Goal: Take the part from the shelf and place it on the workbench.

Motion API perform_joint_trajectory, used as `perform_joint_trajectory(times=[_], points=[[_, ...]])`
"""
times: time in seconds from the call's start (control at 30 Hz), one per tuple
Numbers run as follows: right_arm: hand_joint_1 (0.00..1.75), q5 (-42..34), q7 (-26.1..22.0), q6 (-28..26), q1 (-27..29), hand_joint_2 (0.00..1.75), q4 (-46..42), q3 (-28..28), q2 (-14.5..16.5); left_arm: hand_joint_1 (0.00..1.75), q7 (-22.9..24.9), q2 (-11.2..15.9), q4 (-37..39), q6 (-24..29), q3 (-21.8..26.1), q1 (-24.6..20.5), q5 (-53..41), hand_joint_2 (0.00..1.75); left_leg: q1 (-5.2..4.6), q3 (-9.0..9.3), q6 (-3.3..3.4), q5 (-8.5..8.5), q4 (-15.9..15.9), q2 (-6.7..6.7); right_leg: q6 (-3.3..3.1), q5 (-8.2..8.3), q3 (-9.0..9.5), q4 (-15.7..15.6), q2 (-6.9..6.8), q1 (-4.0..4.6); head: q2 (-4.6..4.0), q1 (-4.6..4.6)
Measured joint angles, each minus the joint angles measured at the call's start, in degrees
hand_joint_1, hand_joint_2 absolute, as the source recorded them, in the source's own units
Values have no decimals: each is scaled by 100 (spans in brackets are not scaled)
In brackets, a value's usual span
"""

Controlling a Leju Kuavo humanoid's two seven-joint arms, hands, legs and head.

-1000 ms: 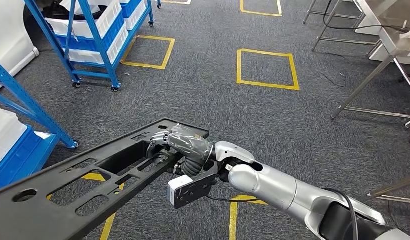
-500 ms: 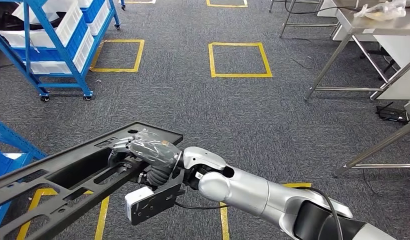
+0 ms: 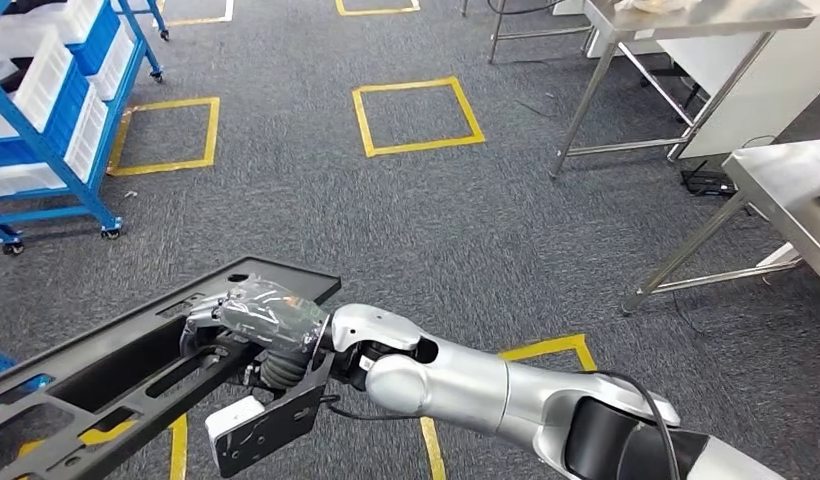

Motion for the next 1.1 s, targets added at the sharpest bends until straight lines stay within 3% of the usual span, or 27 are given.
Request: perform_joint_trajectory(times=[0.03, 0.1, 0.17, 0.23, 0.27, 0.33, 0.37, 0.4, 0.47, 0.53, 0.6, 0.67, 0.7, 0.73, 0.77, 0.8, 0.83, 0.9, 0.97, 1.03, 1.1], points=[[175, 107, 50, -57, -13, 175, 13, 3, -8, 0, -23, 4, 0, 46, -4, -10, -39, 175, -4, 8, 37, 18, -24, 66, 26, -12, -16, 2, 5, -9, 0, 0], [175, 460, 206, -249, -77, 175, 30, 3, -86, 0, -121, 9, 0, 183, -34, -10, -167, 175, 3, 27, 117, 54, -84, 202, 92, -170, -132, 228, -215, -20, -1, 5], [175, 786, 336, -435, -154, 175, 33, -9, -255, 0, -231, 10, 0, 324, -78, 19, -290, 175, -5, 35, 165, 65, -113, 330, 171, -488, -437, 871, -534, -56, -2, 9], [175, 976, 389, -512, -187, 175, 29, -44, -475, 0, -287, 15, 0, 400, -107, 45, -356, 175, -15, 38, 180, 55, -114, 462, 228, -678, -746, 1485, -628, -93, -2, 8], [175, 1076, 421, -534, -188, 175, 21, -67, -609, 0, -297, 17, 0, 422, -120, 51, -377, 175, -18, 46, 185, 45, -114, 527, 237, -629, -775, 1528, -639, -103, -2, 8], [175, 1328, 513, -627, -182, 175, -48, -146, -988, 0, -292, 19, 0, 452, -150, 57, -415, 175, -23, 77, 180, 20, -114, 642, 222, -273, -514, 990, -723, -95, -2, 8], [175, 1434, 543, -691, -177, 175, -116, -219, -1213, 0, -274, 19, 0, 460, -162, 64, -421, 175, -25, 98, 172, 5, -116, 688, 201, -103, -304, 576, -866, -63, -2, 6], [175, 1527, 554, -761, -171, 175, -201, -324, -1465, 0, -244, 19, 0, 462, -169, 71, -418, 175, -35, 115, 155, -10, -115, 728, 171, 4, -129, 221, -1008, -12, -2, 8], [175, 1687, 540, -882, -137, 175, -383, -600, -1994, 0, -170, 16, 0, 447, -171, 84, -398, 175, -56, 141, 116, -37, -118, 820, 120, 26, 19, -100, -1180, 81, -1, 7], [175, 1836, 533, -943, -44, 175, -582, -929, -2545, 0, -111, 8, 0, 409, -169, 82, -377, 175, -60, 165, 74, -79, -120, 914, 69, 32, 53, -164, -1083, 81, 1, 5], [175, 1927, 531, -928, 58, 175, -786, -1262, -2994, 0, -78, -2, 0, 372, -164, 95, -367, 175, -49, 126, 48, -226, 51, 760, -3, 66, 121, -246, -955, 37, 0, 6], [175, 1981, 533, -888, 119, 175, -943, -1512, -3261, 0, -59, -9, 0, 349, -156, 124, -353, 175, -37, -136, 43, -530, 647, 474, -63, 83, 160, -285, -791, 16, 0, 5], [175, 2010, 538, -866, 154, 175, -1000, -1584, -3343, 0, -52, -13, 0, 341, -152, 132, -347, 175, -33, -332, 41, -675, 1026, 396, -79, 80, 162, -279, -697, 16, 1, 4], [175, 2054, 551, -850, 201, 175, -1054, -1630, -3406, 0, -45, -13, 0, 337, -148, 135, -339, 175, -33, -505, 36, -748, 1325, 362, -83, 73, 163, -268, -594, 18, 0, 4], [175, 2121, 575, -840, 251, 175, -1105, -1658, -3463, 0, -40, -13, 0, 331, -142, 130, -331, 175, -34, -607, 36, -718, 1452, 346, -82, 62, 165, -252, -495, 19, 0, 3], [175, 2195, 602, -838, 298, 175, -1150, -1687, -3535, 0, -36, -13, 0, 322, -134, 122, -322, 175, -35, -617, 42, -575, 1372, 331, -72, 46, 167, -227, -400, 17, 0, 3], [175, 2267, 630, -843, 339, 175, -1196, -1735, -3628, 0, -32, -13, 0, 308, -124, 111, -314, 175, -34, -533, 55, -347, 1093, 287, -54, 22, 170, -193, -316, 12, 0, 3], [175, 2360, 652, -851, 405, 175, -1271, -1911, -3865, 0, -28, -18, 0, 275, -98, 99, -304, 175, -23, -271, 90, 2, 406, 58, -1, -40, 148, -99, -183, -2, 0, 5], [175, 2403, 650, -852, 471, 175, -1316, -2137, -4081, 0, -26, -30, 0, 256, -72, 98, -301, 175, -30, -135, 123, 62, 86, -98, 68, -67, 91, -42, -76, -28, 0, 4], [175, 2431, 639, -850, 543, 175, -1353, -2311, -4258, 0, -25, -44, 0, 252, -56, 93, -301, 175, -52, -105, 173, 67, 22, -15, 146, -45, 59, -61, 36, -63, 1, 2], [175, 2448, 625, -849, 601, 175, -1389, -2417, -4403, 0, -26, -56, -1, 249, -50, 84, -302, 175, -45, -50, 252, 108, -84, 111, 212, -100, 14, 13, -98, -69, 1, 7]])
